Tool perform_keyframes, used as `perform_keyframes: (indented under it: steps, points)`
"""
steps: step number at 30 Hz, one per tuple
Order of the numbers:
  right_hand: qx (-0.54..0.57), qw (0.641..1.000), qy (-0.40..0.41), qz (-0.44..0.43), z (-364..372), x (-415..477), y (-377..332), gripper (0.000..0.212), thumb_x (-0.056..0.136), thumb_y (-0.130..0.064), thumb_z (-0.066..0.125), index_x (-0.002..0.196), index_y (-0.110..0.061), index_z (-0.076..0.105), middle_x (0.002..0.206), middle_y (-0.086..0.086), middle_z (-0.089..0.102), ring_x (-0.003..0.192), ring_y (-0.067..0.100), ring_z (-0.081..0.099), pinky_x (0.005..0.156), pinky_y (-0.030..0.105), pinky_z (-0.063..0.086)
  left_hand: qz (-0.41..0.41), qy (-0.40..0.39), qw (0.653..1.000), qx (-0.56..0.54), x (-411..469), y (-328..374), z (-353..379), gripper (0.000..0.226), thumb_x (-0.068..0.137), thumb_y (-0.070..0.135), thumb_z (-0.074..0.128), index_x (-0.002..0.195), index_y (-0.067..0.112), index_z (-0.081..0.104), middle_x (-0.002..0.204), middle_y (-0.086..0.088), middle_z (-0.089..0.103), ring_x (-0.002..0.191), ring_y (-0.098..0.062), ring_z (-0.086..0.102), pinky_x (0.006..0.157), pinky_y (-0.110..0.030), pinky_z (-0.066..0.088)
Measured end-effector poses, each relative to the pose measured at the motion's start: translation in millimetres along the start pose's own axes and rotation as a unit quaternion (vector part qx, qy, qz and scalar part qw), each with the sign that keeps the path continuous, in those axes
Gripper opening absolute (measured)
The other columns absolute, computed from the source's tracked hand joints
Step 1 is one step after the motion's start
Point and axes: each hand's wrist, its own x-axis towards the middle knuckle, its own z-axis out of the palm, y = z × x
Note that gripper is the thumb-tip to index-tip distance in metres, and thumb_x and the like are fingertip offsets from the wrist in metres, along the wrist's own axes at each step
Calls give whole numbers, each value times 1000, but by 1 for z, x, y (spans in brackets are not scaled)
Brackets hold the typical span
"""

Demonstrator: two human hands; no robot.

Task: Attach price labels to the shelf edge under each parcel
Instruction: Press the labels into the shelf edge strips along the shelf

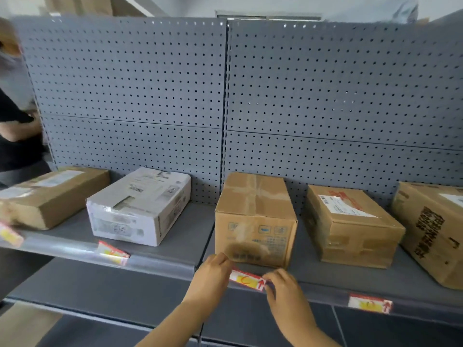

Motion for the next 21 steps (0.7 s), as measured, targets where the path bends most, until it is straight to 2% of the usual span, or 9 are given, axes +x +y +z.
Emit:
perform_keyframes:
  steps: [3,7,13,18,21]
  points:
    - [-21,1000,1,6,0,2,-8,10,90,-20,56,97,-23,63,100,-6,57,96,14,55,78,30,47,41,5,999,9,0,0,-6,28,51,-4,75,65,16,61,69,-3,57,58,-25,54,42,-33,43]
    - [-44,999,4,14,-3,8,-12,10,84,-15,64,78,-23,62,84,-6,58,80,15,56,66,30,46,60,3,998,15,-3,-4,1,38,37,-6,78,55,15,53,62,-3,53,52,-24,50,40,-28,36]
    - [-92,996,3,-19,-3,9,-9,15,79,-12,70,74,-23,61,78,-7,57,72,15,55,55,29,45,47,-10,999,-1,-5,-5,11,38,36,-5,81,56,17,57,64,-3,57,52,-23,54,36,-26,39]
    - [-97,995,-4,-20,-3,9,-5,16,76,-9,72,75,-22,64,78,-5,57,72,16,56,54,31,50,60,12,998,-21,-8,0,12,42,40,-6,80,67,17,58,68,-2,58,55,-22,55,41,-26,39]
    - [-113,993,-9,-23,-2,8,-5,25,65,-2,78,75,-22,67,80,-6,58,72,15,57,53,28,51,76,27,996,-35,-11,2,16,47,44,-7,79,79,19,61,77,-1,60,63,-22,57,47,-28,44]
